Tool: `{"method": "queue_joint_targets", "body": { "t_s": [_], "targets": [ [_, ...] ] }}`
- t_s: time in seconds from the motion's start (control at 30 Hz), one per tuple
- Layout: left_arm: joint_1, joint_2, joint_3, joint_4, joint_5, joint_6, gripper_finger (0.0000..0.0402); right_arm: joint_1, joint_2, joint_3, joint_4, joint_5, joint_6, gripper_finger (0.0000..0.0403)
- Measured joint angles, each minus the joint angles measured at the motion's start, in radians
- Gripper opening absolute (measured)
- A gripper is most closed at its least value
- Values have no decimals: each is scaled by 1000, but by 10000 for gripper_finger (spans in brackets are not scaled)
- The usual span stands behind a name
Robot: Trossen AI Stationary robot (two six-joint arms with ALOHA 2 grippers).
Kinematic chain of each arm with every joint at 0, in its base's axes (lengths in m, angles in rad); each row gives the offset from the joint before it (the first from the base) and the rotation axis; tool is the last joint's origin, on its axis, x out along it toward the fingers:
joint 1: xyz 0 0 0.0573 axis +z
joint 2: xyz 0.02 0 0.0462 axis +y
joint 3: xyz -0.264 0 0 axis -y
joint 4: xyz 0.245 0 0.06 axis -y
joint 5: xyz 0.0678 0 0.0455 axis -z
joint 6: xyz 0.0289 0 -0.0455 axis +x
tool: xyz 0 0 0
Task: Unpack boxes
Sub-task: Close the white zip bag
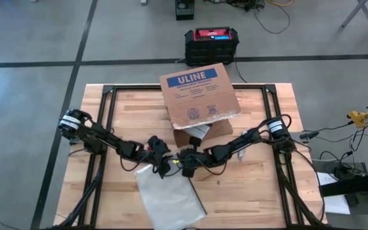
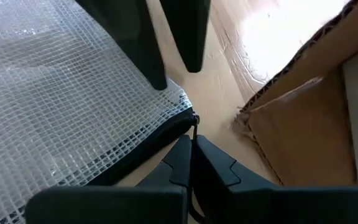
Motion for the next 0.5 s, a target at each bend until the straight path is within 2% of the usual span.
{"method": "queue_joint_targets", "body": {
  "t_s": [0.27, 0.33, 0.5],
  "targets": [
    [44, 20, 1, 24, -4, 23, 117, -1, 0, 0, 7, -3, -35, 0],
    [70, 17, 1, 29, 80, 44, 117, 3, 0, 0, 21, -3, -77, 0],
    [129, 5, 3, 69, 401, 107, 117, 3, -1, 12, 42, -7, -196, 0]
  ]
}}
